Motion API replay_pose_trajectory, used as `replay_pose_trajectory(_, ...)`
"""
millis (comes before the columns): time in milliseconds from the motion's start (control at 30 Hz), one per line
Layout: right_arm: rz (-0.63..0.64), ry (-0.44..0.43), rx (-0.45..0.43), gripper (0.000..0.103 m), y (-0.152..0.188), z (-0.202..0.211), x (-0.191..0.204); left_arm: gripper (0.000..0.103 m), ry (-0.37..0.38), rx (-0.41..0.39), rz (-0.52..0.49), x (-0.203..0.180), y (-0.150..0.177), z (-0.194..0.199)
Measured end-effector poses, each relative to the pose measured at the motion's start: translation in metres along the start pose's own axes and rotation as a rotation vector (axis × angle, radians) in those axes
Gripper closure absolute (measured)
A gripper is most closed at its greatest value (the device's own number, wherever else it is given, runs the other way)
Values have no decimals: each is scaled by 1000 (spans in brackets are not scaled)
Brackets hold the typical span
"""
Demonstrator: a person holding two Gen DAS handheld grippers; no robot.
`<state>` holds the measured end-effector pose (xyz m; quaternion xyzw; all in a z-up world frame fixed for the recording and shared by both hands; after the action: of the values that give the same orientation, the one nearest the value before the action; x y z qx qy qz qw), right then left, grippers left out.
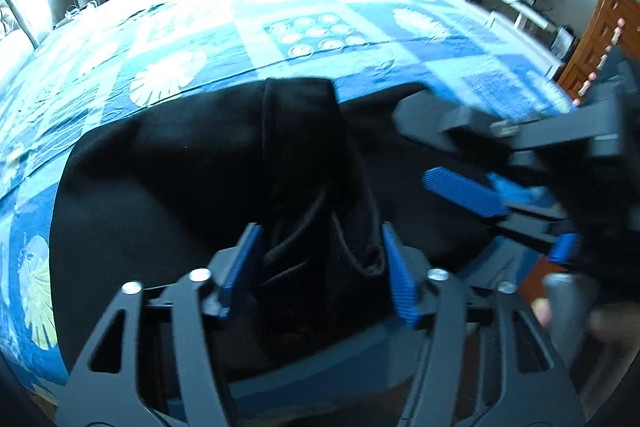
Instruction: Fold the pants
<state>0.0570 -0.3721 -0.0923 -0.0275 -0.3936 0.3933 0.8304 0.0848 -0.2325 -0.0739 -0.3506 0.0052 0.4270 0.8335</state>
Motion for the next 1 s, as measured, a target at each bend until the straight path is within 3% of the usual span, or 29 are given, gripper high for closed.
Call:
replay_pose_trajectory(67,4,1,5,20,0,-1,0,28,34,-23,18,-2,2,15)
replay_pose_trajectory(167,5,1,10,20,0,-1,-3,20,65,-80,46,4,5,42)
replay_pose_trajectory(267,13,7,14,20,0,-2,0,10,22,-147,68,26,9,71)
replay_pose_trajectory(400,27,18,24,19,0,-4,2,10,-107,-193,140,87,24,100)
replay_pose_trajectory(467,34,28,37,19,1,-6,4,10,-120,-177,214,122,38,105)
replay_pose_trajectory(600,54,45,63,19,3,-11,9,10,-59,-164,362,184,71,109)
replay_pose_trajectory(800,96,67,118,19,12,-22,19,10,-62,-145,476,233,96,112)
replay_pose_trajectory(867,108,77,131,19,13,-25,19,10,-18,-121,502,237,97,106)
replay_pose_trajectory(1000,116,94,159,19,16,-33,20,10,-13,-90,490,236,100,99)
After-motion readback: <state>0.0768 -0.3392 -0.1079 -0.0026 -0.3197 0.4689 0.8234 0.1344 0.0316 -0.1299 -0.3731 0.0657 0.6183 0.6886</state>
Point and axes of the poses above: each gripper's, at about its wrist camera, not at the fingertips, and z roughly against the way its jaws point, x to its left, y to its underside, the point moved 5 cm from there along -z, roughly the way its jaws point, and after that the axes turned 14 degrees about y, right-handed, at the moved point
